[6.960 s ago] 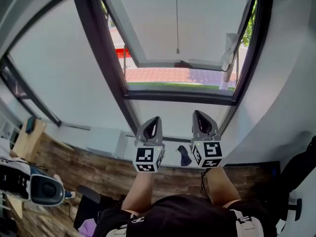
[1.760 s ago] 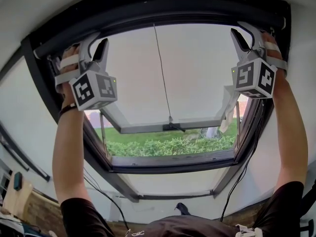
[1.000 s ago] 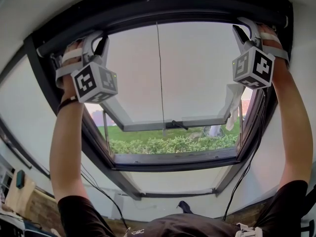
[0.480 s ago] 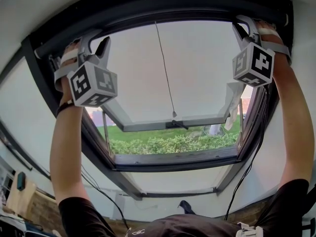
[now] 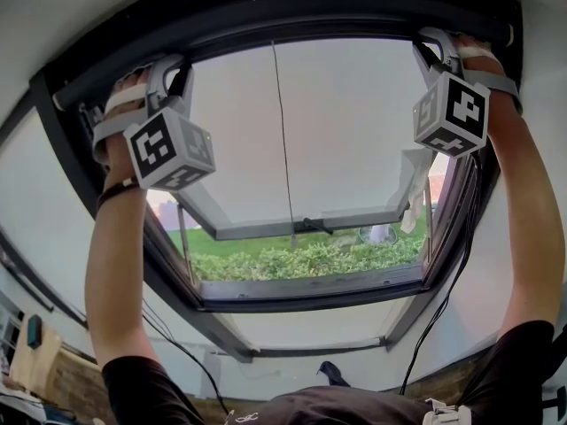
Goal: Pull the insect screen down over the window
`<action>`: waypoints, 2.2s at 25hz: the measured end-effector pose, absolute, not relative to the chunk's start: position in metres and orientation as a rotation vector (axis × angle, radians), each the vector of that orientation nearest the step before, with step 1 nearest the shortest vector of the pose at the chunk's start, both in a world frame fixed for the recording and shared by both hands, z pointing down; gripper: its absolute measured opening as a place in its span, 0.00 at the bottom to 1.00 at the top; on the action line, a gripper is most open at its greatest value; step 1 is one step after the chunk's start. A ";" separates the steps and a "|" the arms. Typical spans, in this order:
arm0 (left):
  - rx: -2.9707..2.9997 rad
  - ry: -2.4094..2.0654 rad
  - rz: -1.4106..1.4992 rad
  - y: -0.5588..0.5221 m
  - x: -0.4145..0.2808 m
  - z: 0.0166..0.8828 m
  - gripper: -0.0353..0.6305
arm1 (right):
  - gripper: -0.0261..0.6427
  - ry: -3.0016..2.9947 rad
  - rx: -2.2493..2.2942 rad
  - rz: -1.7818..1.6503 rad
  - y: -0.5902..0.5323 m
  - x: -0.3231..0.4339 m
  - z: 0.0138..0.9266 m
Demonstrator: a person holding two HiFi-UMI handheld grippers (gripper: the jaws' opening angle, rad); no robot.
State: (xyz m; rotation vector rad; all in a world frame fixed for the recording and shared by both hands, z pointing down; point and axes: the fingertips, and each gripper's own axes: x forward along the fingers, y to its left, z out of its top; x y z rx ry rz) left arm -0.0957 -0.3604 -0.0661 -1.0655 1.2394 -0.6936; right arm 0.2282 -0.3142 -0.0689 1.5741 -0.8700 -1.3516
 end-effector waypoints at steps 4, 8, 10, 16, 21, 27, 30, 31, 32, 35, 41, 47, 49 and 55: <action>-1.108 1.240 -0.715 -0.365 -0.097 -0.066 0.15 | 0.14 -0.857 1.562 -1.317 -0.313 0.230 -0.066; -1.170 1.226 -0.737 -0.362 -0.098 -0.063 0.17 | 0.13 -0.841 1.554 -1.301 -0.311 0.229 -0.059; -1.156 1.214 -0.762 -0.361 -0.099 -0.062 0.21 | 0.12 -0.842 1.543 -1.302 -0.313 0.229 -0.055; -1.124 1.175 -0.804 -0.362 -0.091 -0.050 0.13 | 0.08 -0.864 1.546 -1.312 -0.311 0.231 -0.048; -1.147 1.172 -0.833 -0.362 -0.096 -0.050 0.10 | 0.07 -0.878 1.550 -1.313 -0.310 0.230 -0.043; -1.242 1.075 -0.952 -0.364 -0.097 -0.009 0.10 | 0.06 -0.918 1.480 -1.279 -0.313 0.229 -0.008; -1.248 1.063 -0.946 -0.365 -0.098 0.015 0.10 | 0.06 -0.929 1.468 -1.267 -0.312 0.228 0.014; -1.253 1.062 -0.948 -0.365 -0.098 0.023 0.10 | 0.06 -0.935 1.460 -1.259 -0.311 0.229 0.022; -1.261 1.060 -0.954 -0.365 -0.098 0.032 0.10 | 0.06 -0.943 1.447 -1.252 -0.312 0.229 0.030; -1.299 1.037 -0.984 -0.365 -0.097 0.062 0.10 | 0.06 -0.976 1.400 -1.239 -0.314 0.229 0.059; -1.353 1.002 -1.016 -0.361 -0.095 0.107 0.10 | 0.06 -1.038 1.310 -1.207 -0.313 0.228 0.103; -1.418 0.927 -1.123 -0.362 -0.096 0.165 0.10 | 0.06 -1.122 1.206 -1.089 -0.310 0.230 0.160; -1.459 0.902 -1.145 -0.358 -0.096 0.181 0.10 | 0.06 -1.155 1.169 -1.043 -0.307 0.229 0.176; -1.555 0.812 -1.233 -0.353 -0.093 0.220 0.10 | 0.06 -1.223 1.074 -0.923 -0.299 0.229 0.215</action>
